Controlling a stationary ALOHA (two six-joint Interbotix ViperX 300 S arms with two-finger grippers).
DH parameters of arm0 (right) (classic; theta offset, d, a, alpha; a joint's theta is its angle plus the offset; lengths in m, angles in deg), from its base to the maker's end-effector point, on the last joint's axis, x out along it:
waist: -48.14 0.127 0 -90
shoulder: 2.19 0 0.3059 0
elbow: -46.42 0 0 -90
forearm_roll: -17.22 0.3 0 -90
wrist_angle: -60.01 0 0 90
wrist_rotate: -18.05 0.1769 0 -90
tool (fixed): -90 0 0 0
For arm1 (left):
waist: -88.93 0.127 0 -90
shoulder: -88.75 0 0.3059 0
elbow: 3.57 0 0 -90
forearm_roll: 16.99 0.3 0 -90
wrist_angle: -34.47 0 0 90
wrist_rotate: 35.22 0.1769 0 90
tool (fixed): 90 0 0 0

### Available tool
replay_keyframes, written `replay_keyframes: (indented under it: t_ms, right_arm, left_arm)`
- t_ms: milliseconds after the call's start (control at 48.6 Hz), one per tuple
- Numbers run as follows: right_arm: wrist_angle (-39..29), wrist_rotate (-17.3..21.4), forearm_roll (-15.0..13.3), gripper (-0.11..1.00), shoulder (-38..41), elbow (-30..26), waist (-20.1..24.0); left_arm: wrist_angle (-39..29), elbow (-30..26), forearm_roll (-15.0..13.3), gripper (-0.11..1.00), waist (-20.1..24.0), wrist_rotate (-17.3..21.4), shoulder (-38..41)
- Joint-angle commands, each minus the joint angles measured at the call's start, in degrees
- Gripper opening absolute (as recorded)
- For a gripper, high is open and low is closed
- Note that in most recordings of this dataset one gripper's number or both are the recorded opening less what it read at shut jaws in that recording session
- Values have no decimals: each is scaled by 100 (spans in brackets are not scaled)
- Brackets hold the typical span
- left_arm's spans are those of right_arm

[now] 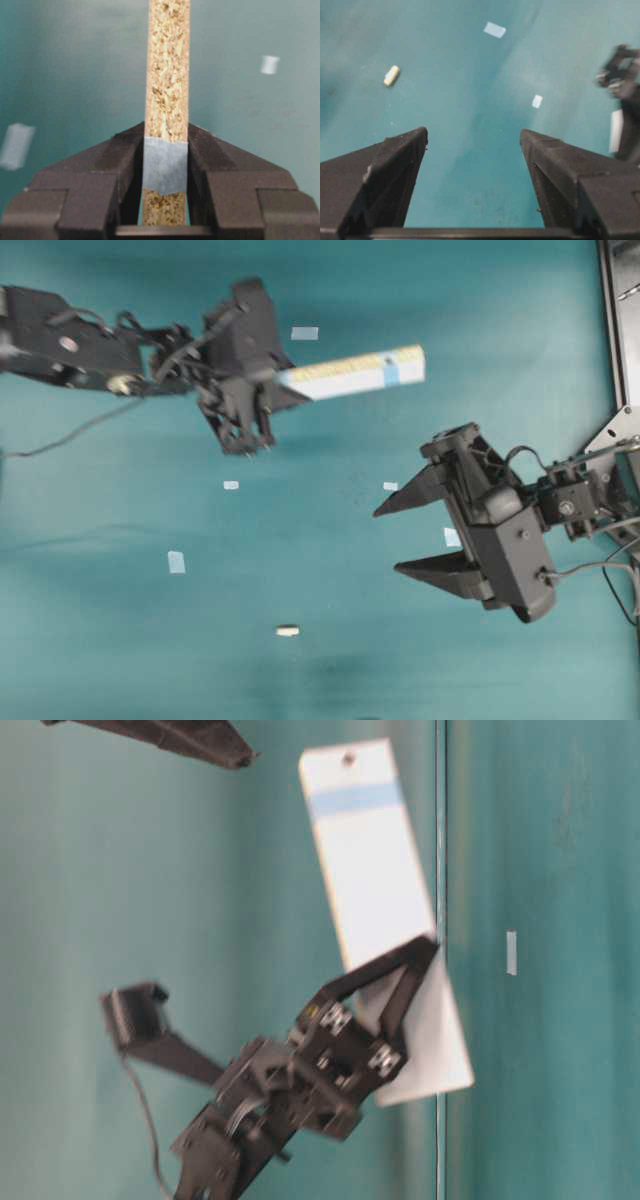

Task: Move the wooden board into place and insert the rod into its hole.
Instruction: 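Lift the board with the left gripper and swing it toward center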

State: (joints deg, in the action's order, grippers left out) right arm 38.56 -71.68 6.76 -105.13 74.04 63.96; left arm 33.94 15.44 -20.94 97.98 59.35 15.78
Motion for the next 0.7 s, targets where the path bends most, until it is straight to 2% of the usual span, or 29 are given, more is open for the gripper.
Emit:
replay_keyframes:
  t_ms: [0, 432, 679]
  right_arm:
    - [-44, 0, -26, 83, -132, -141, -9]
    - [-114, 0, -26, 83, -237, -70, -9]
    - [-176, 9, -26, 83, -246, -26, -9]
  left_arm:
    - [26, -448, -9, 22, -176, -105, 167]
    - [-26, -1863, -9, 22, -580, -176, 1521]
    - [-167, -2303, 0, 22, -677, -571, 1916]
